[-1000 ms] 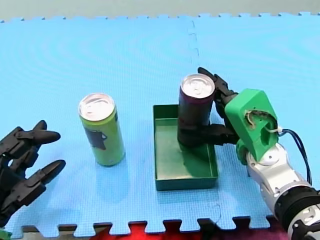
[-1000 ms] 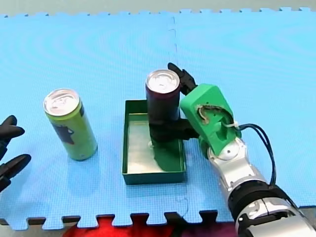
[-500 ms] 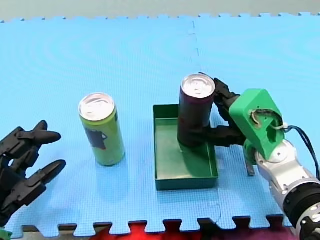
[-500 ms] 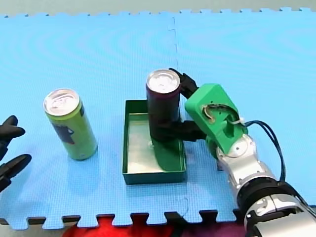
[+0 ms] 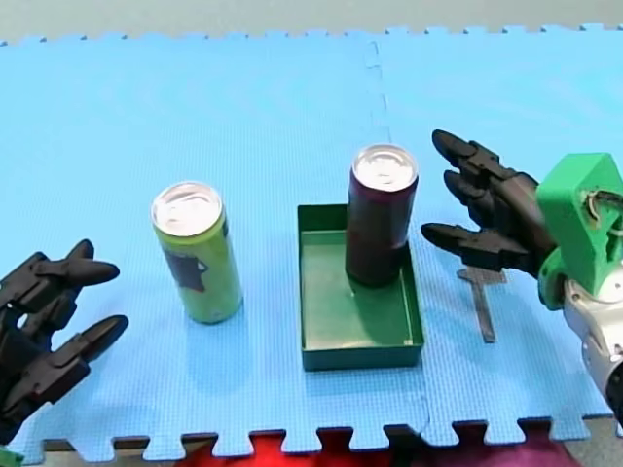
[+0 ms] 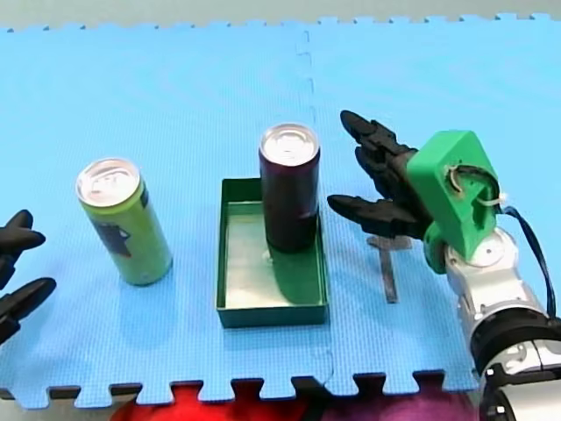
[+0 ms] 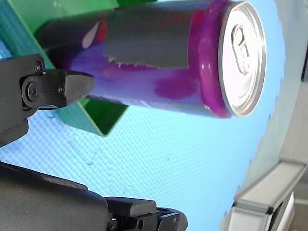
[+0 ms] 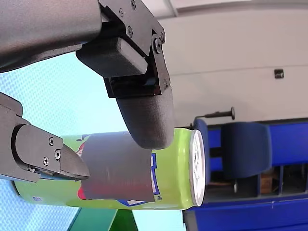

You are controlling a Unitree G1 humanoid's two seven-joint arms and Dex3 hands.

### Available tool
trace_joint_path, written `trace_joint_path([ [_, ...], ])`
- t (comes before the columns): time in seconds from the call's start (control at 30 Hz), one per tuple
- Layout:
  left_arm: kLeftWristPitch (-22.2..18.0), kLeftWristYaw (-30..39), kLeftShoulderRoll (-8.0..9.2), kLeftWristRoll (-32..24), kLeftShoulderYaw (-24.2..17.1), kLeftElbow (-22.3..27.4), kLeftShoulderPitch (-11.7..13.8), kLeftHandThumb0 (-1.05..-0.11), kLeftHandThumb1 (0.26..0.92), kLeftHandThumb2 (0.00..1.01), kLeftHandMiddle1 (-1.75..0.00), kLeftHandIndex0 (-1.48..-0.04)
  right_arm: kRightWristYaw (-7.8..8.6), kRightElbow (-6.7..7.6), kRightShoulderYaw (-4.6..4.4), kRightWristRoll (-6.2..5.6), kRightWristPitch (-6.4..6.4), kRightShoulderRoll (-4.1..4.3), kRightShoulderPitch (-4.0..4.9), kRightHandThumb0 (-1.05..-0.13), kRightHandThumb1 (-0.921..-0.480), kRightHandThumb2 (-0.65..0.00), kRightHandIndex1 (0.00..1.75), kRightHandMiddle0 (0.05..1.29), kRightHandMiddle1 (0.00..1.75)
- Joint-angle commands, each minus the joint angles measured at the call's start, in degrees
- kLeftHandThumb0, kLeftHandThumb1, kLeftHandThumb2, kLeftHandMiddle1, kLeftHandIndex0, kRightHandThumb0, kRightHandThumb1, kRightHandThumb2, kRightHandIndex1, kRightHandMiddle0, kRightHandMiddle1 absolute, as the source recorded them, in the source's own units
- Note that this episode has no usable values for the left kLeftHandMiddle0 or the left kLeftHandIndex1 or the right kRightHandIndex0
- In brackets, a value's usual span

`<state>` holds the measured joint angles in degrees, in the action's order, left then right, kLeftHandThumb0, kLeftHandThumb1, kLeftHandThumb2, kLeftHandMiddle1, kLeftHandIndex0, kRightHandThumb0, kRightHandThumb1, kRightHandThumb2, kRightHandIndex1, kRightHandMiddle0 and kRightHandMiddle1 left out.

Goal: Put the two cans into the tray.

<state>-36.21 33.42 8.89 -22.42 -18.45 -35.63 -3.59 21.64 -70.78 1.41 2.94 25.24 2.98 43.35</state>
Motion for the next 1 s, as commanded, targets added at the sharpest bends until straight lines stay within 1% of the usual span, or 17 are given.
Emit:
trace_joint_path([
  [0.0,0.10,0.13,0.44,-0.26,-0.20,-0.28,-0.14,-1.048,0.920,0.00,0.00,-0.56,0.33,0.61,0.47,-0.55,-0.40,0.43,0.34,-1.048,-0.921,-0.351,0.10,0.08,0.00],
  [0.03,0.10,0.16,0.46,-0.26,-0.22,-0.31,-0.13,-1.048,0.920,0.00,0.00,-0.56,0.53,0.79,0.62,-0.75,-0.59,0.54,0.35,-1.048,-0.921,-0.389,0.08,0.07,0.00],
  [0.07,0.08,0.17,0.48,-0.26,-0.23,-0.34,-0.12,-1.048,0.921,0.01,0.00,-0.56,0.73,0.92,0.75,-0.91,-0.80,0.65,0.37,-1.048,-0.921,-0.406,0.07,0.07,0.00],
  [0.17,0.05,0.14,0.53,-0.23,-0.25,-0.42,-0.15,-1.048,0.921,0.01,0.00,-0.55,1.21,1.08,1.03,-1.17,-1.23,0.94,0.40,-1.048,-0.921,-0.436,0.05,0.07,0.00],
  [0.23,0.07,0.11,0.59,-0.20,-0.24,-0.41,-0.15,-1.048,0.921,0.01,0.00,-0.55,1.44,1.10,1.17,-1.22,-1.14,1.27,0.23,-1.048,-0.921,-0.448,0.03,0.07,0.00],
  [0.3,0.10,0.11,0.64,-0.20,-0.24,-0.40,-0.16,-1.048,0.921,0.01,0.00,-0.55,1.78,1.16,1.34,-1.29,-0.88,1.80,0.00,-1.048,-0.921,-0.460,0.02,0.06,0.00],
  [0.43,0.03,0.17,0.81,-0.23,-0.32,-0.73,-0.37,-1.048,0.921,0.02,0.00,-0.55,3.00,1.08,1.85,-1.59,-0.20,3.50,-0.45,-1.048,-0.921,-0.482,0.01,0.06,0.00],
  [0.5,0.04,0.14,0.90,-0.23,-0.35,-0.79,-0.48,-1.048,0.921,0.02,0.00,-0.55,4.11,0.93,2.28,-1.93,0.11,4.65,-0.81,-1.048,-0.921,-0.491,0.01,0.06,0.00],
  [0.57,0.03,0.07,1.00,-0.20,-0.38,-0.89,-0.64,-1.048,0.921,0.02,0.00,-0.55,5.16,0.74,2.67,-2.23,0.56,5.71,-1.41,-1.048,-0.921,-0.500,0.00,0.06,0.00],
  [0.63,-0.12,-0.08,1.15,-0.02,-0.41,-1.23,-0.94,-1.048,0.921,0.02,0.00,-0.55,5.74,0.41,2.92,-2.34,1.09,6.22,-2.06,-1.048,-0.921,-0.506,0.00,0.07,0.00],
  [0.73,-0.75,-0.59,1.37,0.71,-0.37,-2.08,-1.49,-1.048,0.920,0.02,0.00,-0.55,6.32,0.15,3.09,-2.45,2.06,6.48,-3.17,-1.048,-0.921,-0.510,0.00,0.07,0.00],
  [0.87,-1.96,-1.06,1.85,1.73,-0.43,-4.12,-2.57,-1.048,0.919,0.01,0.00,-0.53,7.06,0.32,3.40,-2.78,3.02,6.55,-4.54,-1.048,-0.921,-0.509,0.00,0.07,0.00],
  [0.9,-2.27,-0.87,1.97,1.75,-0.47,-4.67,-2.82,-1.048,0.919,0.01,-0.02,-0.48,7.15,0.35,3.47,-2.87,3.13,6.50,-4.74,-1.048,-0.921,-0.507,0.00,0.07,0.00],
  [0.97,-3.44,-0.32,2.38,2.05,-0.46,-6.02,-3.41,-1.048,0.920,0.01,-0.04,-0.42,7.43,0.49,3.75,-3.20,3.48,6.33,-5.24,-1.048,-0.921,-0.503,0.00,0.07,0.00],
])
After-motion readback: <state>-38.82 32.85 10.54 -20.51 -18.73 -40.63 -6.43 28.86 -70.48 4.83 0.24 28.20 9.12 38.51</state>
